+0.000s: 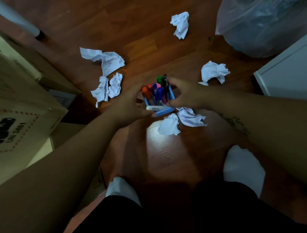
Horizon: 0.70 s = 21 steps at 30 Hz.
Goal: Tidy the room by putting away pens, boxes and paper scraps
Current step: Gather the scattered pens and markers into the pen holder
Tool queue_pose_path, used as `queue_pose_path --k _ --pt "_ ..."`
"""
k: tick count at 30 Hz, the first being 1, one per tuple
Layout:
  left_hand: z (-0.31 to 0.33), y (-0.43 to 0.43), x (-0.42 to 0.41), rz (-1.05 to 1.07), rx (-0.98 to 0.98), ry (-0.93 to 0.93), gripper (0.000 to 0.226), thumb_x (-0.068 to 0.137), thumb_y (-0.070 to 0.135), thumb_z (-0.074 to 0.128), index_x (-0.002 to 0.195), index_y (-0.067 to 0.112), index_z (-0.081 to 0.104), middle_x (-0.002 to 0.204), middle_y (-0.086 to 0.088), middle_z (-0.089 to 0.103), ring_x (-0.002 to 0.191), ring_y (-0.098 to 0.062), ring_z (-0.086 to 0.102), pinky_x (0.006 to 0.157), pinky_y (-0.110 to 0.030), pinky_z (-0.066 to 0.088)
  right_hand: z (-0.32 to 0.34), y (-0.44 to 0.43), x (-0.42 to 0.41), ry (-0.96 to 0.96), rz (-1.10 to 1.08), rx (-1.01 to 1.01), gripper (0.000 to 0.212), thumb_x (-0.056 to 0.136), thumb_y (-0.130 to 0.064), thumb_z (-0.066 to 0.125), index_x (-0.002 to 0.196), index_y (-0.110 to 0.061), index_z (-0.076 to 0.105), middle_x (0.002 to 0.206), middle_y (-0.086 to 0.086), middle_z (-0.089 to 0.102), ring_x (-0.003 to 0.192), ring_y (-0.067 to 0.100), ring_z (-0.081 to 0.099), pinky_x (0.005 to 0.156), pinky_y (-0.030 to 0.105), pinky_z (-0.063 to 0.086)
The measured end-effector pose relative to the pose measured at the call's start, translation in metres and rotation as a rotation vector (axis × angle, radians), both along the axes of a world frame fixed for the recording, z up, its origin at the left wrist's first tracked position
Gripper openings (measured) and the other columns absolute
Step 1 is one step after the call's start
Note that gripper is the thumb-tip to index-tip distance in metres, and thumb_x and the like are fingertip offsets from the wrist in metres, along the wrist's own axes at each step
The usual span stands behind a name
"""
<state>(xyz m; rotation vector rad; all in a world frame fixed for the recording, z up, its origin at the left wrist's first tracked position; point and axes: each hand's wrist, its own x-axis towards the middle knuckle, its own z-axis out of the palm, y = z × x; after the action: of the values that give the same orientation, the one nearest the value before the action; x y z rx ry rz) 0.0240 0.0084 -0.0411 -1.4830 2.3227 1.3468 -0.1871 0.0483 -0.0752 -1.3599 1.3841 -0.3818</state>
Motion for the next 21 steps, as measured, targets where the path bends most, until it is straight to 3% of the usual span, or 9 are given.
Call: queue_pose_path --k 4,9,14,17,21 --pt "-0.002 -0.004 -0.008 0.019 -0.140 0.025 0.054 0.073 0.031 0.083 0.120 0.016 0.061 0.113 -0.002 0.068 0.099 -0.017 0.062 0.082 -0.031 0.053 0.001 0.000 0.001 -0.006 -0.001 0.000 0.058 0.081 -0.014 0.076 0.132 -0.024 0.050 0.117 -0.009 0.057 0.105 0.009 0.056 0.074 0.008 0.042" --pt "-0.009 -0.013 -0.023 -0.046 -0.320 -0.005 0.043 0.073 0.042 0.081 0.096 0.010 0.064 0.084 -0.005 0.062 0.077 -0.022 0.057 0.064 -0.030 0.040 -0.006 -0.001 -0.001 0.048 -0.077 -0.037 0.059 0.075 -0.021 0.083 0.126 -0.014 0.055 0.116 -0.001 0.063 0.104 0.015 0.058 0.076 0.021 0.043" --pt "-0.012 0.002 -0.023 0.010 -0.306 0.004 0.038 0.077 0.046 0.076 0.087 0.016 0.054 0.073 0.002 0.056 0.067 -0.017 0.052 0.057 -0.030 0.040 -0.003 0.001 0.003 0.117 -0.079 -0.207 0.040 0.081 -0.018 0.076 0.117 -0.010 0.060 0.095 -0.006 0.062 0.081 0.008 0.054 0.060 0.008 0.038" --pt "-0.013 0.007 -0.018 0.049 -0.272 0.032 0.039 0.078 0.043 0.076 0.095 0.013 0.058 0.078 -0.001 0.060 0.072 -0.020 0.056 0.062 -0.033 0.043 -0.006 0.004 0.004 0.099 -0.080 -0.249 0.029 0.086 -0.015 0.069 0.114 -0.010 0.062 0.092 -0.001 0.066 0.079 0.011 0.057 0.060 0.005 0.037" --pt "-0.013 0.008 -0.013 0.043 -0.239 0.062 0.037 0.083 0.035 0.074 0.113 0.018 0.062 0.097 0.002 0.066 0.086 -0.015 0.061 0.073 -0.030 0.050 -0.003 0.004 0.003 0.091 0.007 -0.210 0.039 0.088 -0.021 0.069 0.125 -0.017 0.058 0.101 -0.007 0.061 0.086 0.008 0.054 0.065 0.010 0.038"
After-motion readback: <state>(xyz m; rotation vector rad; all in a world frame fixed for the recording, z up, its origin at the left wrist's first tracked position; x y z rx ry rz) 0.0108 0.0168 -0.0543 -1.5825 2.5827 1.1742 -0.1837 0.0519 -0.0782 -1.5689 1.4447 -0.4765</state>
